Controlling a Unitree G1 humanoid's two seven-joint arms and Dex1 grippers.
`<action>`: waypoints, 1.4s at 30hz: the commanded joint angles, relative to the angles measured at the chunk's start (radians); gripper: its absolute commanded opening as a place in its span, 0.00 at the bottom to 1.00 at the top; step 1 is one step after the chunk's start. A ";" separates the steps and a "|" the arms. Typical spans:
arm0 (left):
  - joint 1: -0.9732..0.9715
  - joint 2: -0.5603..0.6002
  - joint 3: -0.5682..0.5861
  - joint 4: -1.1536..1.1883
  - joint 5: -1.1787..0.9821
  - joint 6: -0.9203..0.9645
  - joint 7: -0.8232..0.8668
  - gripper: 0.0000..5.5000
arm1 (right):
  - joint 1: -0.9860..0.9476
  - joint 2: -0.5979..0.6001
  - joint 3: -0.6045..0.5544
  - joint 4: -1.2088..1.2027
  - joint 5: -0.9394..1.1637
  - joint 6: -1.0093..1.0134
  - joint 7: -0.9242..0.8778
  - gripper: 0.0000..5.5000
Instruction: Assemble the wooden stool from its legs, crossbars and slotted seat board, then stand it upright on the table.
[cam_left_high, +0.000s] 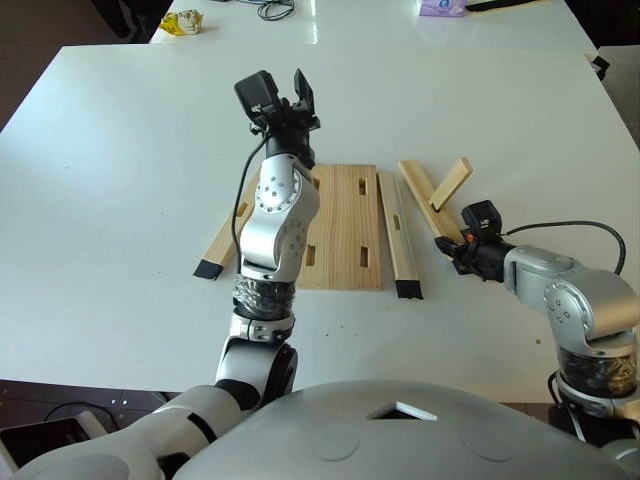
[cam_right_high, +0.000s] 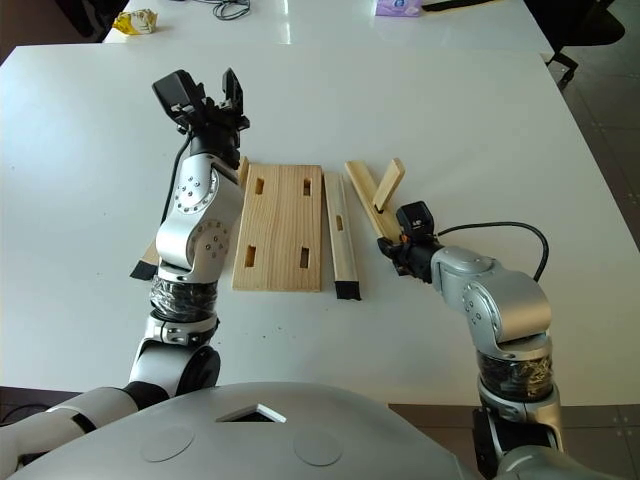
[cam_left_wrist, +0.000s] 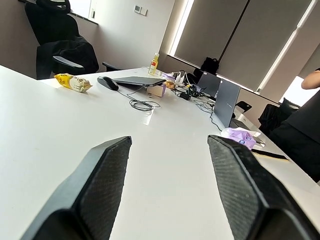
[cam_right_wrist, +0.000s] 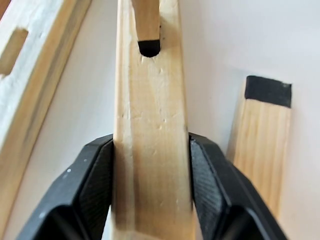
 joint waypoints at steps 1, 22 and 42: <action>0.057 -0.086 0.023 -0.020 -0.007 -0.078 -0.014 0.51 | -0.135 0.076 -0.067 0.054 -0.009 -0.013 -0.023 0.37; 0.077 0.267 0.342 -0.251 -1.079 0.401 -0.588 0.80 | -0.715 -0.011 -0.256 0.660 0.445 -0.283 0.794 0.37; -0.092 0.676 0.298 -0.107 -1.196 0.696 -0.955 0.85 | -0.645 -0.114 0.043 0.578 0.389 -0.453 1.181 0.37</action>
